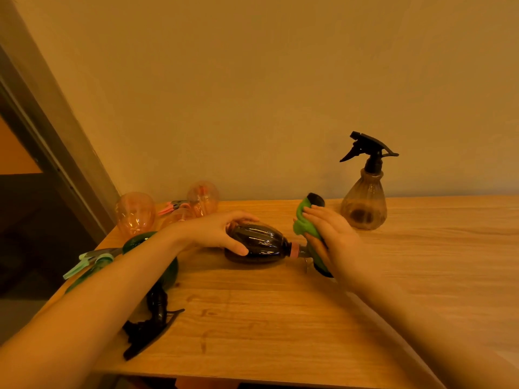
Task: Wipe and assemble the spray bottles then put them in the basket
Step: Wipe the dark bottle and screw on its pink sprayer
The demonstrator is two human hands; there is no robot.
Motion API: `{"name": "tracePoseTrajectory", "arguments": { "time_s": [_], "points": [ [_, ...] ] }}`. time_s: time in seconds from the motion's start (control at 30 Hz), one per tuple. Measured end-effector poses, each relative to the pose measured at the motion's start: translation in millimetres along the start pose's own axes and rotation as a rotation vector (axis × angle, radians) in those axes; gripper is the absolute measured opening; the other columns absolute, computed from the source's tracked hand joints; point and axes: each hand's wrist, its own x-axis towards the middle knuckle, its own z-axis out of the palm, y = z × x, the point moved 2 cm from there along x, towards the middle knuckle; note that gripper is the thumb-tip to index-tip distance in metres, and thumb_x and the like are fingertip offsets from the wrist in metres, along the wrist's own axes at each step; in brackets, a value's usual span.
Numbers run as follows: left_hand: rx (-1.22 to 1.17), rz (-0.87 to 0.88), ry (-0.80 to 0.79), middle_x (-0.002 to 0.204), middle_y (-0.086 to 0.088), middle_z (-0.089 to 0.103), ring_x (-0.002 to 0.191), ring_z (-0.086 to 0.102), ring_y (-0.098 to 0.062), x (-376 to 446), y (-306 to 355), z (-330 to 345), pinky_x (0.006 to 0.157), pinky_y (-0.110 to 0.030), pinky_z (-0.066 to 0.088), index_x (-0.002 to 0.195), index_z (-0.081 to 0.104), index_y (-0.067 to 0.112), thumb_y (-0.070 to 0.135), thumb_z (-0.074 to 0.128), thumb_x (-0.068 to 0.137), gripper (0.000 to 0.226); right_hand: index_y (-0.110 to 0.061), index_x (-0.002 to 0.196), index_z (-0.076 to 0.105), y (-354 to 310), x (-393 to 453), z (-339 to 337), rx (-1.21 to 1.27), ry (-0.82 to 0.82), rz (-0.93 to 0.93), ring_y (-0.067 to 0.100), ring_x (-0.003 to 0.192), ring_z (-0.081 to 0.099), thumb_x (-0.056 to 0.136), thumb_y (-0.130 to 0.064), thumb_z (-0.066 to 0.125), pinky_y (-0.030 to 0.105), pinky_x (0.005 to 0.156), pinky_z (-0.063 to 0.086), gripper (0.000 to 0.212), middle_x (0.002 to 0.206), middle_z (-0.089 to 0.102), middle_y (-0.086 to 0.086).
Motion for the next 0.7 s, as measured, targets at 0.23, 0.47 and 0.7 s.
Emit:
{"name": "tracePoseTrajectory", "arguments": {
  "time_s": [0.23, 0.47, 0.7],
  "points": [
    [-0.008, 0.003, 0.011, 0.133, 0.014, 0.047, 0.118, 0.050, -0.007, -1.0, -3.2, 1.9, 0.099, -0.030, 0.046, 0.132, 0.043, 0.041, 0.019, 0.079, 0.074, 0.072, -0.004, 0.121, 0.062, 10.8, 9.2, 18.1, -0.180, -0.174, -0.114, 0.032, 0.117, 0.057, 0.087, -0.025, 0.064, 0.045, 0.096, 0.048, 0.040, 0.125, 0.061, 0.013],
    [0.006, 0.007, 0.023, 0.127, 0.022, 0.046, 0.115, 0.048, -0.002, 0.3, -5.7, 2.5, 0.091, -0.020, 0.046, 0.135, 0.041, 0.038, 0.019, 0.077, 0.077, 0.071, -0.008, 0.123, 0.061, 17.9, -1.4, 10.0, -0.233, -0.256, -0.184, 0.027, 0.118, 0.056, 0.093, -0.035, 0.046, 0.037, 0.098, 0.045, 0.044, 0.128, 0.060, 0.009],
    [-0.012, -0.008, 0.015, 0.127, 0.022, 0.046, 0.117, 0.048, -0.004, 2.1, -7.7, 2.2, 0.092, -0.021, 0.046, 0.131, 0.041, 0.048, 0.022, 0.076, 0.077, 0.069, -0.006, 0.122, 0.063, 32.7, -26.3, -4.2, -0.259, -0.280, -0.246, 0.026, 0.119, 0.055, 0.094, -0.034, 0.042, 0.037, 0.101, 0.045, 0.044, 0.126, 0.061, 0.009]
  ]
}}
